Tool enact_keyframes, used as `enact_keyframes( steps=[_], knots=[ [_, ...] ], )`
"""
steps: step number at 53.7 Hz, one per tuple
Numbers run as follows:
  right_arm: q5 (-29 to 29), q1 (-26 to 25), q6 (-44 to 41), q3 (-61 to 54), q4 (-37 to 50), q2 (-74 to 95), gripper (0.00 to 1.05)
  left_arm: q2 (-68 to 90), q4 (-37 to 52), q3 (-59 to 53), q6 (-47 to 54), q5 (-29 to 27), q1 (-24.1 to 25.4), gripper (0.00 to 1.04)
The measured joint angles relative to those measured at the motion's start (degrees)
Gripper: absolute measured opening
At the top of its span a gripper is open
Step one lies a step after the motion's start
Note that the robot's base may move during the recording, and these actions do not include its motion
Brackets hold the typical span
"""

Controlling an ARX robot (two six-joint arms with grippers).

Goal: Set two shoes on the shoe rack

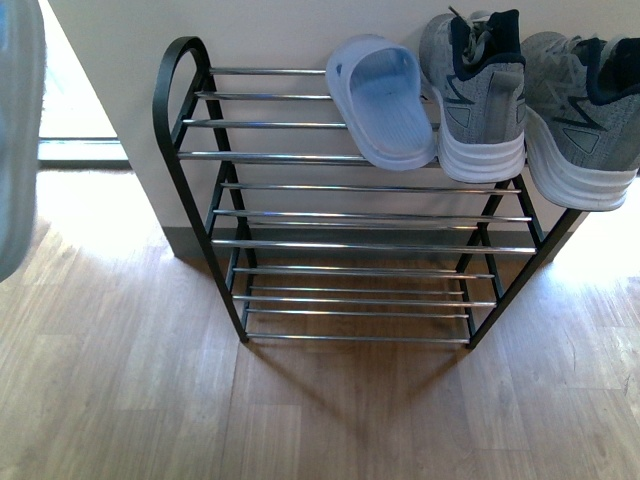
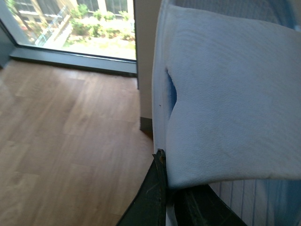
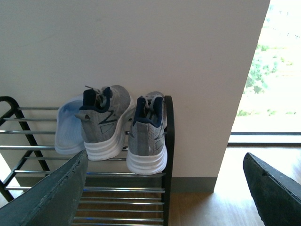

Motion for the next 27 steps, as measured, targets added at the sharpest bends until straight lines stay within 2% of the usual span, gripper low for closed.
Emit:
enact_keyframes(
  steps=[7,11,27],
  knots=[
    [0.0,0.0,0.0,0.0,0.0,0.0,0.96,13.3,-4.3,14.2,-6.4,5.6,-4.3,0.02],
    [0.0,0.0,0.0,0.0,0.0,0.0,0.96,19.9,-6.6,21.1,-8.6,6.6,-5.7,0.02],
    [0.0,0.0,0.0,0.0,0.0,0.0,0.96,37.4,-15.5,41.0,-9.7,13.1,-7.4,0.02]
  ],
)
